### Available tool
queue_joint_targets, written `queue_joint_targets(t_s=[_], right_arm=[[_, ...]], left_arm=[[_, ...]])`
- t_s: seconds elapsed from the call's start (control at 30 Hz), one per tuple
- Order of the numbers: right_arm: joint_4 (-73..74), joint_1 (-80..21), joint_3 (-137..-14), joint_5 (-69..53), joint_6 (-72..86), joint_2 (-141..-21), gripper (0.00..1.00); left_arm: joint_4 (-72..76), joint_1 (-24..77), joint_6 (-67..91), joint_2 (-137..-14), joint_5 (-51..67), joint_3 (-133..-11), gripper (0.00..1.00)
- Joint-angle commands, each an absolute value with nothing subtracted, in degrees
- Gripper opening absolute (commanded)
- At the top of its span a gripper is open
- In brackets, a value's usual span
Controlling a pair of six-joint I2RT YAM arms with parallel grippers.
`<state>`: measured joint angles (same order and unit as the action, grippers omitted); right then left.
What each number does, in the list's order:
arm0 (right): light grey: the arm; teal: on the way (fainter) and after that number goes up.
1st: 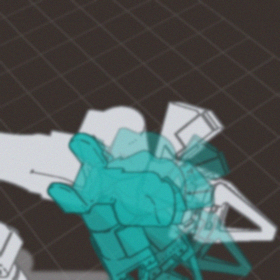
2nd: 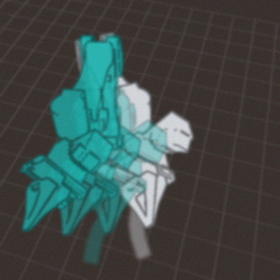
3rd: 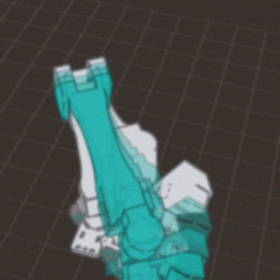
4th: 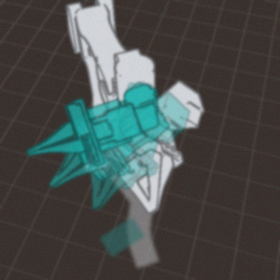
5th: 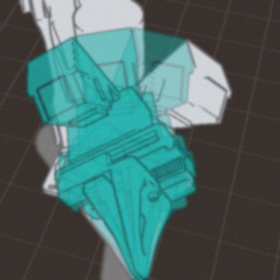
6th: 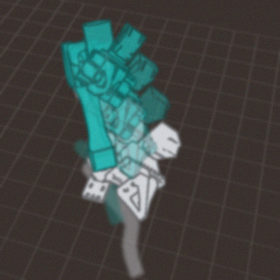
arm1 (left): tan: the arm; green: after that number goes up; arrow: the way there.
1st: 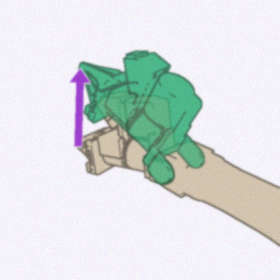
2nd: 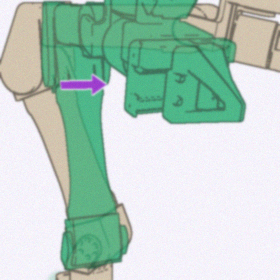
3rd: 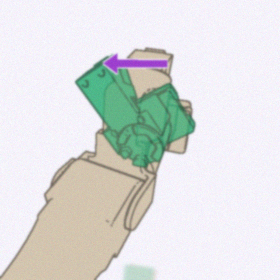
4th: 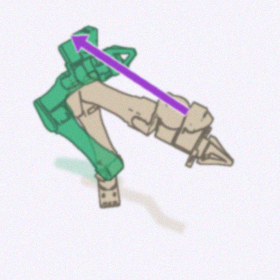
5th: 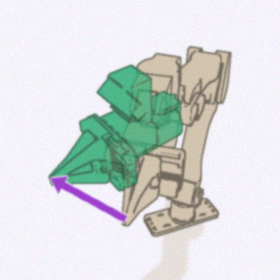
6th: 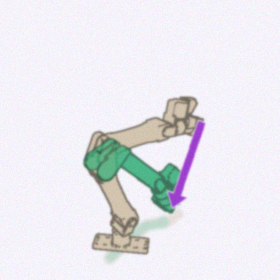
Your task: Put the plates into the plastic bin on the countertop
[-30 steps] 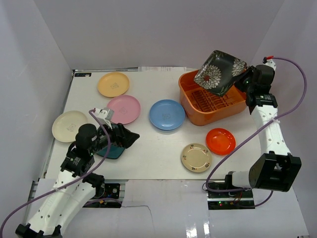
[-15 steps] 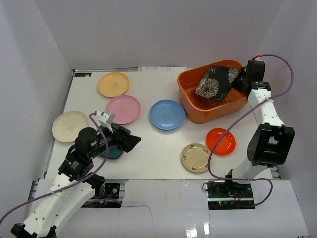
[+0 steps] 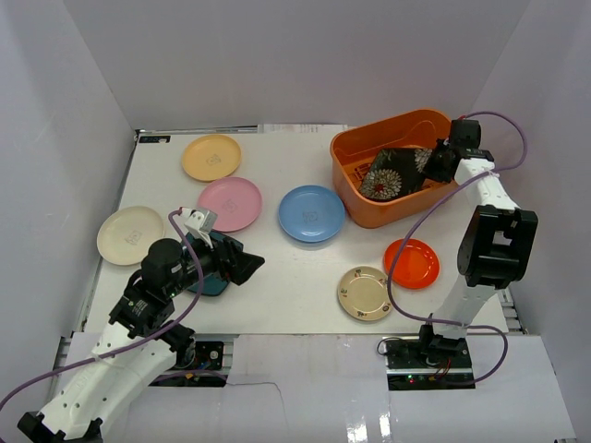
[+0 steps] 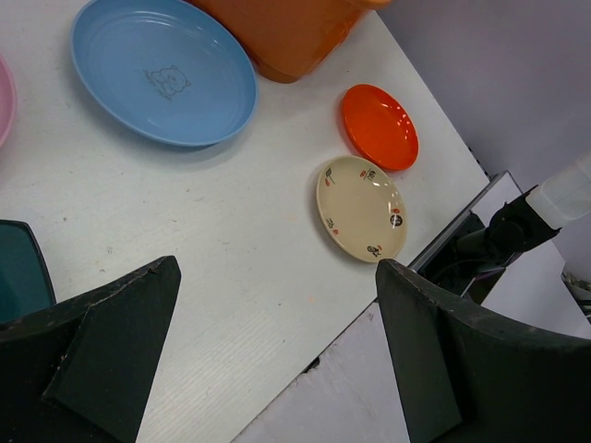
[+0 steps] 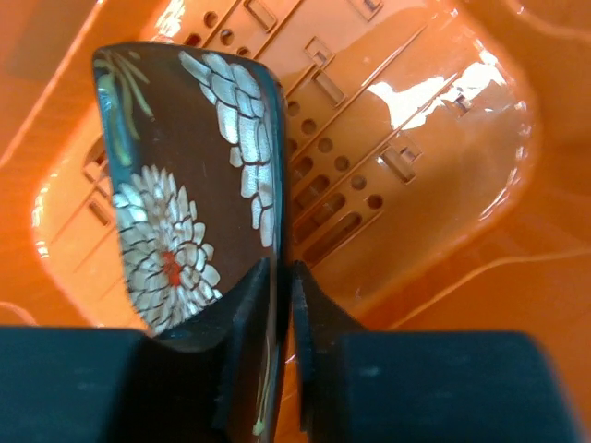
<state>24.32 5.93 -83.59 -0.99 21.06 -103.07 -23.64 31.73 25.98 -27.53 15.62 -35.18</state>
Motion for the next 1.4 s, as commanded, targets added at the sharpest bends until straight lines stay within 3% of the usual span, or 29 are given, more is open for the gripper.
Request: queue_joint_targets(t_s=[0.0,0.03,0.07,0.13,0.33,0.43,0.57,0.7,0.83,0.87,0.9,0.97,1.0,1.03,1.1,1.13,1.2,1.23,1.27,1.37], right_arm=[[22.7,6.2,-87.6,2.5,18.5,-103.4,0.23],[23.4,6.2,-87.6,3.2,18.2,-103.7,0.3],[23.3,6.2,-87.2,4.5,17.8,-103.7,0.46],[23.0,6.2,-86.9,5.6,16.8,-103.7,0.63],[21.3,6.2,-86.9,6.6,13.9,-102.9,0.88],[17.7,6.2,-86.2,-3.3,14.2,-99.8,0.98],[11.4,4.1,-85.1,-12.2,17.3,-95.2,0.9],[8.7,-5.9,-83.5,-14.0,18.2,-90.3,0.9],[-1.9,-18.5,-71.1,-5.2,20.1,-77.2,0.99],[-4.7,-21.1,-63.3,-4.1,22.2,-75.0,0.94],[-11.2,-26.1,-58.9,-3.3,27.3,-73.3,0.81],[-16.7,-31.5,-48.1,-0.9,32.9,-70.6,0.7],[-19.7,-38.0,-45.3,0.3,36.3,-70.6,0.53],[-23.6,-41.3,-43.5,5.0,37.7,-71.9,0.44],[-26.8,-50.3,-41.0,7.6,40.5,-74.9,0.29],[-30.2,-52.4,-40.7,8.9,43.8,-78.9,0.28],[-34.9,-57.4,-40.9,8.7,47.4,-84.2,0.3],[-36.5,-58.1,-41.7,6.0,51.1,-89.9,0.35],[-39.7,-59.2,-43.5,5.0,52.6,-92.8,0.51],[-44.2,-61.1,-46.7,4.0,56.6,-101.6,0.66]], left_arm=[[-24.6,32.1,26.0,-27.8,14.9,-35.2,0.98],[-24.6,32.2,26.0,-27.8,14.9,-35.2,0.98],[-24.6,32.1,26.1,-28.0,14.9,-35.2,0.98],[-24.7,32.2,26.0,-28.2,14.9,-35.2,0.98],[-25.1,32.0,26.0,-28.8,14.4,-35.7,0.98],[-25.1,31.7,26.0,-29.4,14.5,-35.7,0.98],[-25.4,31.3,25.5,-30.4,14.2,-36.0,0.98],[-26.2,31.3,25.1,-31.5,12.1,-37.5,0.98],[-27.3,31.3,24.8,-32.0,8.6,-42.5,0.98],[-27.3,31.4,24.8,-31.8,5.2,-44.7,0.98],[-26.8,31.4,24.8,-31.5,3.0,-45.4,0.98],[-24.9,31.4,24.4,-29.8,-4.7,-45.3,0.98],[-22.7,31.3,24.4,-29.1,-6.7,-44.6,0.98],[-21.6,31.3,24.6,-27.7,-8.3,-42.9,0.98],[-19.3,31.3,24.5,-26.8,-11.0,-41.4,0.98],[-19.3,31.3,24.5,-26.5,-11.5,-40.9,0.98],[-20.0,31.1,24.4,-26.7,-11.8,-39.9,0.98],[-20.3,31.1,24.4,-26.9,-11.8,-39.8,0.98],[-20.7,31.1,24.4,-27.2,-11.5,-39.7,0.98],[-20.9,30.9,24.3,-27.5,-11.4,-39.6,0.98]])
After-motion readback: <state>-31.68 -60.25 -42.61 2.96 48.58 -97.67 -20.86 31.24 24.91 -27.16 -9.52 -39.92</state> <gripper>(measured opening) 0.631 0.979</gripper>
